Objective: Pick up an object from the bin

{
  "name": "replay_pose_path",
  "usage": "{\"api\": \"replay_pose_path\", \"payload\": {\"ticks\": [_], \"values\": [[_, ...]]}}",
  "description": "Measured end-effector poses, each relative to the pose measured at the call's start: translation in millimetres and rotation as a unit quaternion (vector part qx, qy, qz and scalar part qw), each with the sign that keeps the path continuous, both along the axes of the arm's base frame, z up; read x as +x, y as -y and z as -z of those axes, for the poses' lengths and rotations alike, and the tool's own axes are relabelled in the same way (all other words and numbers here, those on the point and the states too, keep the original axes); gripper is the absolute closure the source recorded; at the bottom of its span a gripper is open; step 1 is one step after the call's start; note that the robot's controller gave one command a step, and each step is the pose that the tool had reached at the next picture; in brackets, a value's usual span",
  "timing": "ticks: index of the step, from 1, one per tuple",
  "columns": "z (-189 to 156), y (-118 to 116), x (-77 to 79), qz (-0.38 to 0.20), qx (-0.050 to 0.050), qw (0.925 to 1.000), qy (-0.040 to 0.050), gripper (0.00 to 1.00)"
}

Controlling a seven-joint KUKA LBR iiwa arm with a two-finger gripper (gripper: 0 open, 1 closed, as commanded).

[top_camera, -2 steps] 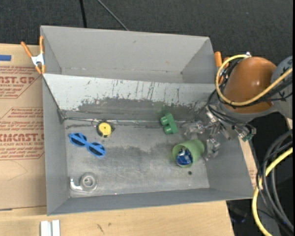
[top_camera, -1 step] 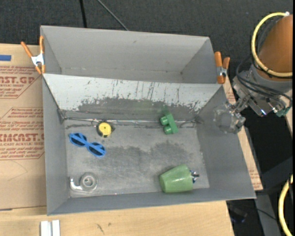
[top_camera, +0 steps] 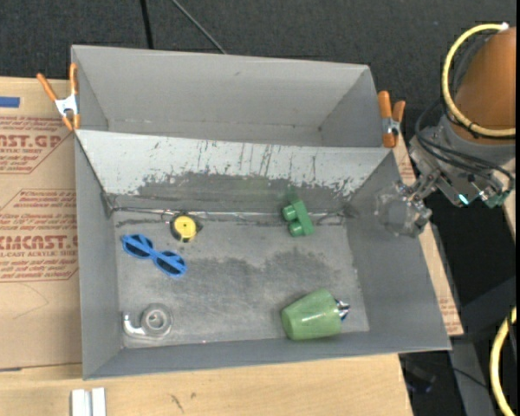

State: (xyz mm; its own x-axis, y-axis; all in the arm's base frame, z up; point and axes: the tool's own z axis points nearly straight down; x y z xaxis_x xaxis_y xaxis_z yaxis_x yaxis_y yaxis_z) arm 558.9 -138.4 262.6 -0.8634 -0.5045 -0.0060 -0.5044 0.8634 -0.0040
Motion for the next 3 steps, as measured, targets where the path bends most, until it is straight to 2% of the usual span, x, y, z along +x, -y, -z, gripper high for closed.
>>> {"api": "replay_pose_path", "payload": {"ticks": [1,2,3], "values": [[82,12,30.7,-0.065,0.001,0.9979,-0.005,0.0],[141,-37,-35.2,-0.097,0.004,0.9952,-0.0091,0.0],[192,-85,-75.9,-0.109,0.001,0.994,0.0004,0.0]]}}
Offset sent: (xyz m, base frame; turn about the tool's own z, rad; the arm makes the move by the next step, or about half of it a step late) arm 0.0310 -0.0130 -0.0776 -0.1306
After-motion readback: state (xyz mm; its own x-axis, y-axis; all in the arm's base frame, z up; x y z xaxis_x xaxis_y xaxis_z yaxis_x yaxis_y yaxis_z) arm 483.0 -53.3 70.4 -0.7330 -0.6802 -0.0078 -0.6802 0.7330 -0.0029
